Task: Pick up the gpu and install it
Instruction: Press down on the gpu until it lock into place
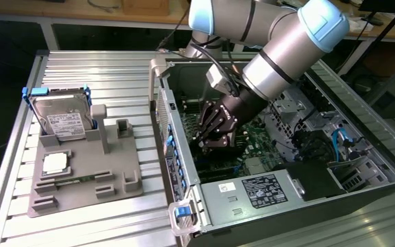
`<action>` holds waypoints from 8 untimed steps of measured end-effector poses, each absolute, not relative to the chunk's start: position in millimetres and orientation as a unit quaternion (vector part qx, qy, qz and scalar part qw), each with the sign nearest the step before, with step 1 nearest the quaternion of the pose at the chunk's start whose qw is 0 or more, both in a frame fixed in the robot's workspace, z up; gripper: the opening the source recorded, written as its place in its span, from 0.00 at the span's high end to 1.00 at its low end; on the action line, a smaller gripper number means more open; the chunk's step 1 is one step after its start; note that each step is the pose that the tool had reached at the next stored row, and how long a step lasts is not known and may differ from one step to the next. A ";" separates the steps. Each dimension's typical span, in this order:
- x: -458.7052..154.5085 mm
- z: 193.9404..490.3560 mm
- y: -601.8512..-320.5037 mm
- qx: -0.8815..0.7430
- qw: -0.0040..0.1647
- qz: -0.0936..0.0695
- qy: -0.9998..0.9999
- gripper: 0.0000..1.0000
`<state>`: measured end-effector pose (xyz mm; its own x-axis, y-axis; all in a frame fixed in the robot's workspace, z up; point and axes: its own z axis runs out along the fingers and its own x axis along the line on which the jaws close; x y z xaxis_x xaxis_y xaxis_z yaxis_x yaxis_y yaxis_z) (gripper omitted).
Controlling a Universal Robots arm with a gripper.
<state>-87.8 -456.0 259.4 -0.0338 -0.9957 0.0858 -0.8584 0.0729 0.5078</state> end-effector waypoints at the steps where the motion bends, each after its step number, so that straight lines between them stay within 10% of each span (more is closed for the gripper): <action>1: -88.2 259.5 -455.6 0.661 0.213 -0.161 -0.701 0.89; 8: -90.1 261.1 -450.3 0.658 0.225 -0.149 -0.704 0.89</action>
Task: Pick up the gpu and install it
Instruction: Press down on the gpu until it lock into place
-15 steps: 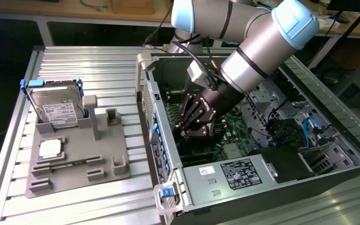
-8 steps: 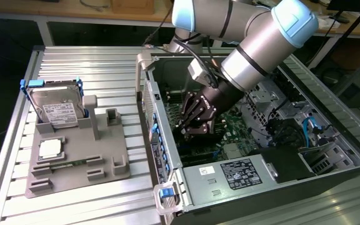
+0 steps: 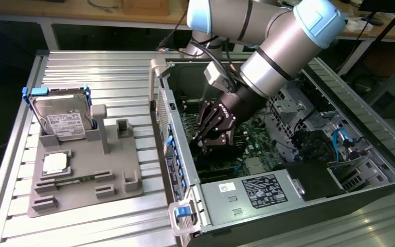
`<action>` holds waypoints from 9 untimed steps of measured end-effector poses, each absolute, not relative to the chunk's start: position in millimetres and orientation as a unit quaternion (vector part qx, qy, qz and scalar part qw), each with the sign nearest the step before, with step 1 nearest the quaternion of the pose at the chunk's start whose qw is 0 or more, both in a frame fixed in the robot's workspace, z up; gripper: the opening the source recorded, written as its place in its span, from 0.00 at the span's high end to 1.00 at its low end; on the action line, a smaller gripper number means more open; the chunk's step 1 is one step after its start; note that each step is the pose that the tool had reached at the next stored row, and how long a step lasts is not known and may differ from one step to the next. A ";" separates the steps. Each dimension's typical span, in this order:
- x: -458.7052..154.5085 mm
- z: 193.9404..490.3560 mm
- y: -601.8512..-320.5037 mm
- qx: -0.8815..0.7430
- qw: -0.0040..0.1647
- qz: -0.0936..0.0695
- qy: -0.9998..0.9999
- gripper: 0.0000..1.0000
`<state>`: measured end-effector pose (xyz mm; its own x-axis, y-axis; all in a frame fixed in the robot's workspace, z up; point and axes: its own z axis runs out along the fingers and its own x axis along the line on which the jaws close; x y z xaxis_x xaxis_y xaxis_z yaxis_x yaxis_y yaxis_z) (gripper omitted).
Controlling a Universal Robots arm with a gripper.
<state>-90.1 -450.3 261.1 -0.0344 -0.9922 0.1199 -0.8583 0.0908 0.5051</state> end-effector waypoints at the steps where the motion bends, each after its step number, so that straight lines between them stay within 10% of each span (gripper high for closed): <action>1: -90.1 261.9 -448.6 0.658 0.225 -0.149 -0.704 0.89; 9: -90.6 281.0 -443.7 0.657 0.227 -0.147 -0.704 0.89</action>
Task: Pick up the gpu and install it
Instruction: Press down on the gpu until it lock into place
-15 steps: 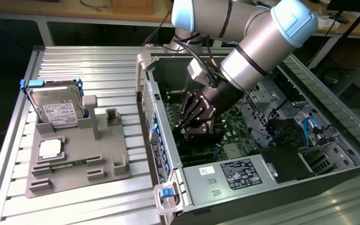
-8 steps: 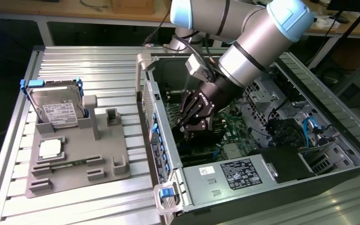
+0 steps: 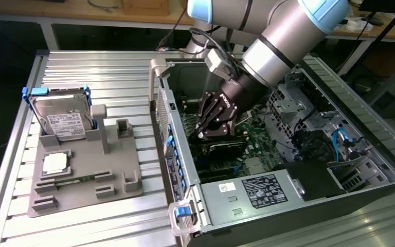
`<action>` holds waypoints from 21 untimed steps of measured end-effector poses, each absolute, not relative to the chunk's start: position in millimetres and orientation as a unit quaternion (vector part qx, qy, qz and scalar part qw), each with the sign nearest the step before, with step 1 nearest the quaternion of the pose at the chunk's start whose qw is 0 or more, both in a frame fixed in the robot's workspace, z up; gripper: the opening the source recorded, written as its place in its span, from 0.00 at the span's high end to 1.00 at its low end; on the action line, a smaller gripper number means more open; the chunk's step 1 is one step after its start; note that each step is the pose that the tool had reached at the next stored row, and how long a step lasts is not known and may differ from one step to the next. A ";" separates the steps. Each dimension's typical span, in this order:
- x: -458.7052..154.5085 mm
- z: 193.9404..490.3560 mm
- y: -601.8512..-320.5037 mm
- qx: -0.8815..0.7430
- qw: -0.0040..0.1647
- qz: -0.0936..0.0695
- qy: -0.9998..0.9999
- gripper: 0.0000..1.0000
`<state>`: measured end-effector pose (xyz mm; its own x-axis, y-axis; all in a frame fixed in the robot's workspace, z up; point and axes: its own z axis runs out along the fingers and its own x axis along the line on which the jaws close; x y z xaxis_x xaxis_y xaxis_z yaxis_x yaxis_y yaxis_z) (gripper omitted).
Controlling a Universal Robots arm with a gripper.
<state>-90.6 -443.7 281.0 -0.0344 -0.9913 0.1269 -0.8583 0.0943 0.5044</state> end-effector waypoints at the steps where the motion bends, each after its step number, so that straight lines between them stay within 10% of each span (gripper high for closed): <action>1: -92.4 281.7 -443.8 0.657 0.227 -0.146 -0.704 0.89; 21: -108.1 280.6 -443.7 0.659 0.213 -0.133 -0.709 0.89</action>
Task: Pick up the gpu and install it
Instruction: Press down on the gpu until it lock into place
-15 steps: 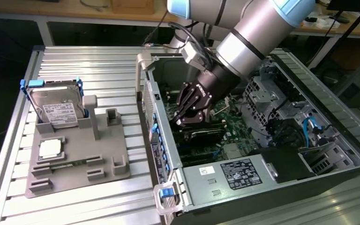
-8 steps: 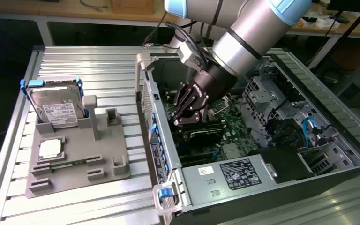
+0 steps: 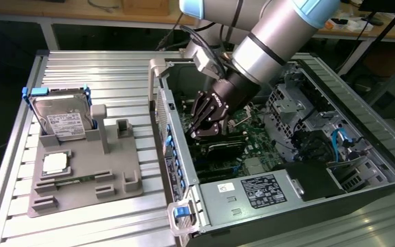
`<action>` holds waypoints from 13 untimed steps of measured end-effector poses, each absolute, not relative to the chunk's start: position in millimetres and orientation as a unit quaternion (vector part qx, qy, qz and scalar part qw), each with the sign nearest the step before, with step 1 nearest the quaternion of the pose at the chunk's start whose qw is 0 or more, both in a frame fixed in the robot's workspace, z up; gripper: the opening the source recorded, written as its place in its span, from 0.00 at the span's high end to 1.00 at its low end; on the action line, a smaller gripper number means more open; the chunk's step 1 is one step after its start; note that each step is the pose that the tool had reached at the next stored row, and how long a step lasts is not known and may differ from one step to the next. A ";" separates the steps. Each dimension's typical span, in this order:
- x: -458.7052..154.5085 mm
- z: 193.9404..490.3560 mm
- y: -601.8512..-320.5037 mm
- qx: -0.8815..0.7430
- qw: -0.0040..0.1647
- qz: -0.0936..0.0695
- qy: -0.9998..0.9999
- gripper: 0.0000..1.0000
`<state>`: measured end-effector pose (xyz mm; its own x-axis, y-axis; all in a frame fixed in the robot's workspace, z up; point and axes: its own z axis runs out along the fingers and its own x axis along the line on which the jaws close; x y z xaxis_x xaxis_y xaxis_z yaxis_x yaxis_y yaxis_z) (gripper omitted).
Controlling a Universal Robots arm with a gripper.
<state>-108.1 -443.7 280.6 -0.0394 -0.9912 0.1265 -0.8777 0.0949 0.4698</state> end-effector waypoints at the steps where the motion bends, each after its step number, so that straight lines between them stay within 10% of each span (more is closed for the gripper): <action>1: -108.1 280.3 -443.7 0.660 0.211 -0.131 -0.709 0.89; 13: -103.7 279.5 -443.6 0.661 0.207 -0.127 -0.710 0.89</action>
<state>-103.7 -443.6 279.5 -0.0416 -0.9912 0.1260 -0.8857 0.0949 0.4544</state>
